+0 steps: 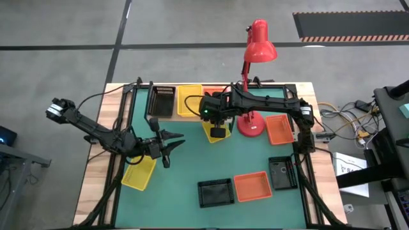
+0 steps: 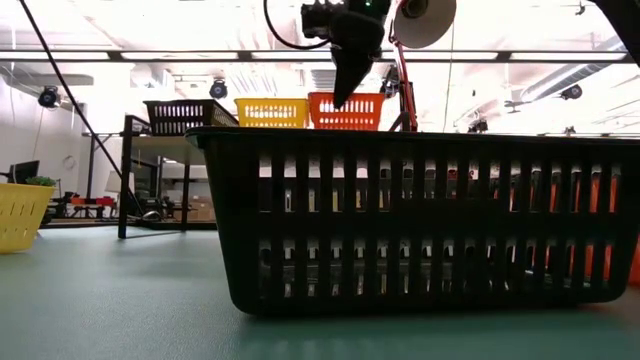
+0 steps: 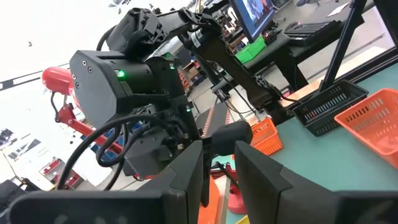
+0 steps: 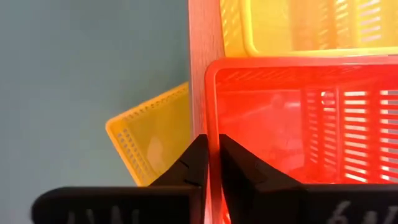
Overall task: Stack baskets on shelf by color
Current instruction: Put the top left orange bin on the shelf, then adjust the yellow bin on the shelf
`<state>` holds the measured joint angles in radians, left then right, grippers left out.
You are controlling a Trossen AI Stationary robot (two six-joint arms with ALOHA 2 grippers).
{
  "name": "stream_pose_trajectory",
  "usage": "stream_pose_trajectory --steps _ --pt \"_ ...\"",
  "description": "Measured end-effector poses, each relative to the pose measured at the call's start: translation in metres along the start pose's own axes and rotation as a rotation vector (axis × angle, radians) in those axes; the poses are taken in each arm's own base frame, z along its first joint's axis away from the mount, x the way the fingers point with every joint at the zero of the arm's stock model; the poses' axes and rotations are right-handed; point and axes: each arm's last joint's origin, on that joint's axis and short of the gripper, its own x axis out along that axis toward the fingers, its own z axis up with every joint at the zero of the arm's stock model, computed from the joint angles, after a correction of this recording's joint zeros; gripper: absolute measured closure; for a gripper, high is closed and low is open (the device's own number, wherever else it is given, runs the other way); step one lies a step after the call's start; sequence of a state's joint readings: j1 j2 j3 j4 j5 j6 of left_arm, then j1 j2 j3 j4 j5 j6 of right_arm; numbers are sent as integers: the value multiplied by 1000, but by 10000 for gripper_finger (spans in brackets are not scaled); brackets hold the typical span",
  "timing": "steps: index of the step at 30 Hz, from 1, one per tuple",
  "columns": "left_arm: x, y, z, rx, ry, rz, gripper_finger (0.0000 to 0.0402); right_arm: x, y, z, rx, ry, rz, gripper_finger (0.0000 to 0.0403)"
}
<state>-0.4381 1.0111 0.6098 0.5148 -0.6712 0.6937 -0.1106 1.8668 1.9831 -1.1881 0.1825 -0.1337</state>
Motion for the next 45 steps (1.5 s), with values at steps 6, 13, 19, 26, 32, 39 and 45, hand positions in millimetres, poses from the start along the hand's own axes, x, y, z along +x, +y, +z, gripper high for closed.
stream_pose_trajectory --steps 6,13,19,26,32,39,45 --pt "0 0 0 0 0 0 324 1 -4 0 14 -1 -6 332" --pt "0 0 0 0 0 0 324 0 -8 1 14 -12 -61 308" --pt "0 0 0 0 0 0 324 0 -8 1 10 -11 -61 298" --pt "0 0 0 0 0 0 324 -16 -9 0 5 1 -58 298" --pt "0 0 0 0 0 0 324 -39 -10 9 7 -79 -60 307" --pt "0 0 0 2 0 0 324 -44 -9 24 -29 -240 -54 336" --pt "-3 5 2 -13 -15 12 324 -26 -9 38 -75 -339 -43 374"
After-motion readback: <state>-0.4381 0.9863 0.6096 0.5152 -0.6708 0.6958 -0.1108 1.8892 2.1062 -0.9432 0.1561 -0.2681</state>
